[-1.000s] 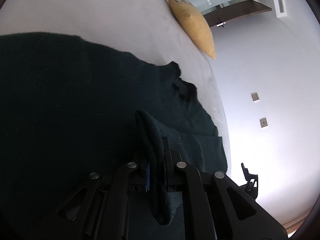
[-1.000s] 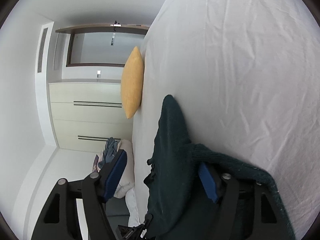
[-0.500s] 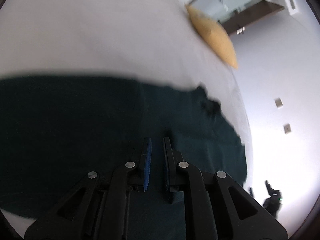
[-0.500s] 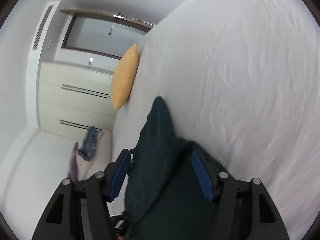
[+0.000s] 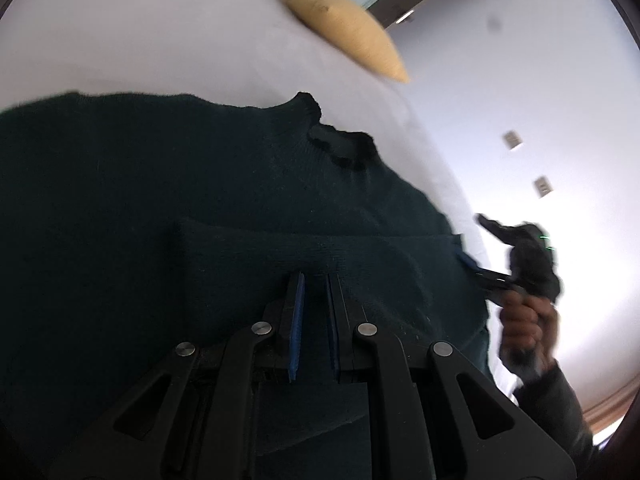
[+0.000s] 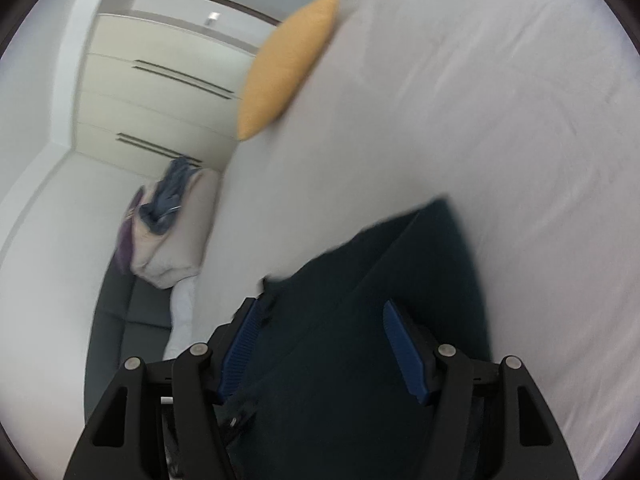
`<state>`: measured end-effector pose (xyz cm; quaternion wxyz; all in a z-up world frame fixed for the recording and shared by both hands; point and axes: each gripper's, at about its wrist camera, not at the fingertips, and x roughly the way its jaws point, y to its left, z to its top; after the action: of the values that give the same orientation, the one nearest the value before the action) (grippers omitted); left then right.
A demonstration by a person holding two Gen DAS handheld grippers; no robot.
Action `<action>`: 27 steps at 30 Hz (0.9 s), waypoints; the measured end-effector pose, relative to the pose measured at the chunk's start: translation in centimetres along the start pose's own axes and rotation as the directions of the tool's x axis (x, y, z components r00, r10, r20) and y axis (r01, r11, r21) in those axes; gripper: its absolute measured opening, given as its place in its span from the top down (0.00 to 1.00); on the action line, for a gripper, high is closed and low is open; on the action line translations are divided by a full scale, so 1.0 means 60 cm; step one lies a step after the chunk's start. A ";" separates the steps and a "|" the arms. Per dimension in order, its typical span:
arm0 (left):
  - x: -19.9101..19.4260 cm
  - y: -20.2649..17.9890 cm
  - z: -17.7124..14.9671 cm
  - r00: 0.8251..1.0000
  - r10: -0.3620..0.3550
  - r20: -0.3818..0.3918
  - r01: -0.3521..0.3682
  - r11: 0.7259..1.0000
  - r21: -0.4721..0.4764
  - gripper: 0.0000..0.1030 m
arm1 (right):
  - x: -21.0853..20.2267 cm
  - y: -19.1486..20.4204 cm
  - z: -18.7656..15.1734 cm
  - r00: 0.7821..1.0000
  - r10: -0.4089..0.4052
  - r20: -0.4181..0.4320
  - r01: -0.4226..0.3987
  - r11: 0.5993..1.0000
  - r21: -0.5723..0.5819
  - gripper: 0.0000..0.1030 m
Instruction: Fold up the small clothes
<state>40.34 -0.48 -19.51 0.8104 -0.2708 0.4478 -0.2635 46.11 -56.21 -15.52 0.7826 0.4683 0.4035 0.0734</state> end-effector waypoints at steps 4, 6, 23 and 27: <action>0.015 0.023 0.006 1.000 -0.025 0.003 0.025 0.999 -0.037 0.90 | 0.000 -0.018 0.005 0.997 0.055 -0.059 -0.055 0.998 0.002 0.42; 0.021 0.025 0.007 1.000 -0.022 0.007 0.022 0.999 -0.030 0.90 | -0.012 -0.011 -0.016 0.994 0.043 -0.096 -0.047 0.998 -0.038 0.41; -0.413 0.136 -0.129 0.902 0.112 0.417 0.051 0.931 -0.361 0.06 | -0.235 0.029 -0.255 0.982 0.190 0.014 -0.188 0.976 -0.114 0.27; -0.575 0.258 -0.222 0.767 0.307 0.564 0.099 0.811 -0.576 0.08 | -0.221 0.072 -0.311 0.974 0.224 -0.039 -0.227 0.965 -0.131 0.27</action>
<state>15.73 30.96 -15.86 0.8057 -0.5480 0.2212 0.0392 25.40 -47.78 -9.04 0.7942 0.4564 0.3510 0.1946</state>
